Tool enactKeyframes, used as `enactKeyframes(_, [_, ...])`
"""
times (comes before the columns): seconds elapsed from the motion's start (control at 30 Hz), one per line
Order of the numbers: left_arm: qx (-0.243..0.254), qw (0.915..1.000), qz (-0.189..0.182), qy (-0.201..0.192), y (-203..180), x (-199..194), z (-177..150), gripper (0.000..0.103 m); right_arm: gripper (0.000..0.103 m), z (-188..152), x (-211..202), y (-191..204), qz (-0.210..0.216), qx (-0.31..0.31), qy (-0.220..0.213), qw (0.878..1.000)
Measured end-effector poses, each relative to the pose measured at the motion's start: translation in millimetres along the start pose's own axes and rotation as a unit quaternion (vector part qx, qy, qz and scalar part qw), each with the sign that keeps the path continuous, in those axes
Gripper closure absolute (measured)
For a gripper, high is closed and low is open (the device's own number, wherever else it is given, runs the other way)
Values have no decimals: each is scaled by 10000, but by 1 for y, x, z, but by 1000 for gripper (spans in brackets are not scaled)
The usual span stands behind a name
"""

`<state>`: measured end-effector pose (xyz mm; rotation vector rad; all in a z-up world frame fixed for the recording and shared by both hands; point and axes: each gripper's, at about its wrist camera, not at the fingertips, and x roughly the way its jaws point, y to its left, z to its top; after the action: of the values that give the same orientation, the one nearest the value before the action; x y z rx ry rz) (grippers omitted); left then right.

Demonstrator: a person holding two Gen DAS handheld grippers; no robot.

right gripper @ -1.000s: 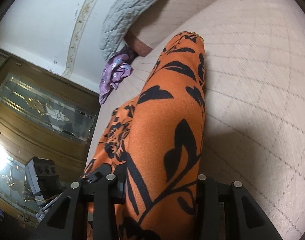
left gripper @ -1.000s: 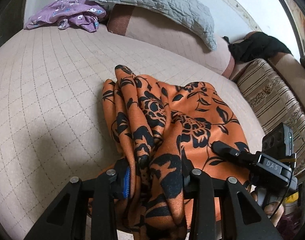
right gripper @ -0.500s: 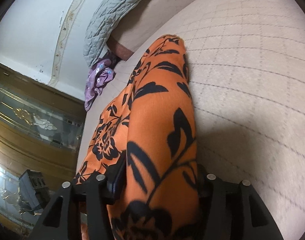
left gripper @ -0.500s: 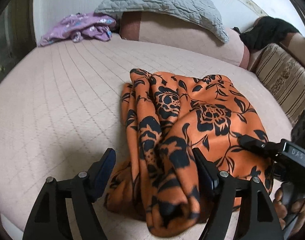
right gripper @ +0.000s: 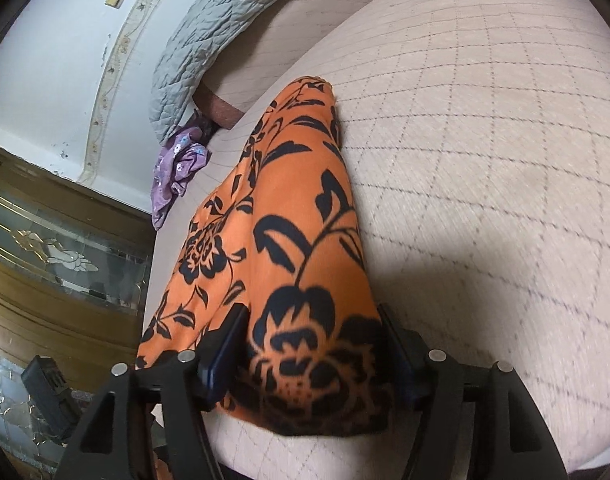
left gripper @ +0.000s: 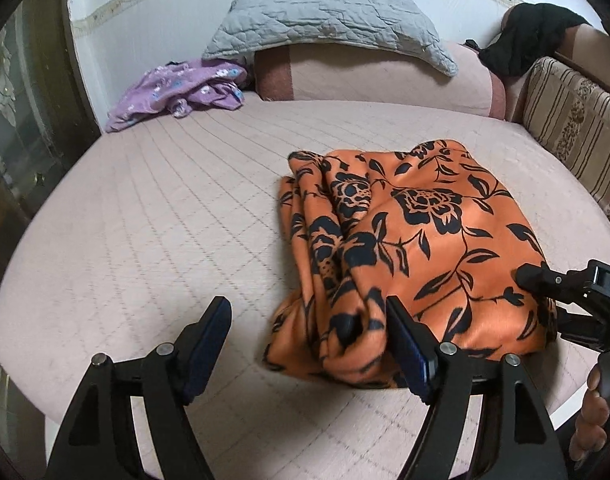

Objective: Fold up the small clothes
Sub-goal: 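Open both tools and lift them away from the folded blouse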

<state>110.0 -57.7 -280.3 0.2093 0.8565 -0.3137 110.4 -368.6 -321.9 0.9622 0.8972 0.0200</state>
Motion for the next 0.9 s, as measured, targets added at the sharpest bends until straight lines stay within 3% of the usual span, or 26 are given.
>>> enactKeyframes(0.43, [25,9979,449,-461,10,-63,3,22,34,-20,-32,26,-480,-359,-293,9978])
enactKeyframes(0.57, [-32,9961,595,-650,13,-84,6,20,33,-29,-54,43,-341,-615,-551,9960])
enactKeyframes(0.9, [-182,9903,822,-1106,15,-133,14,12,34,-59,-105,101,-566,-1749,-1146,9763])
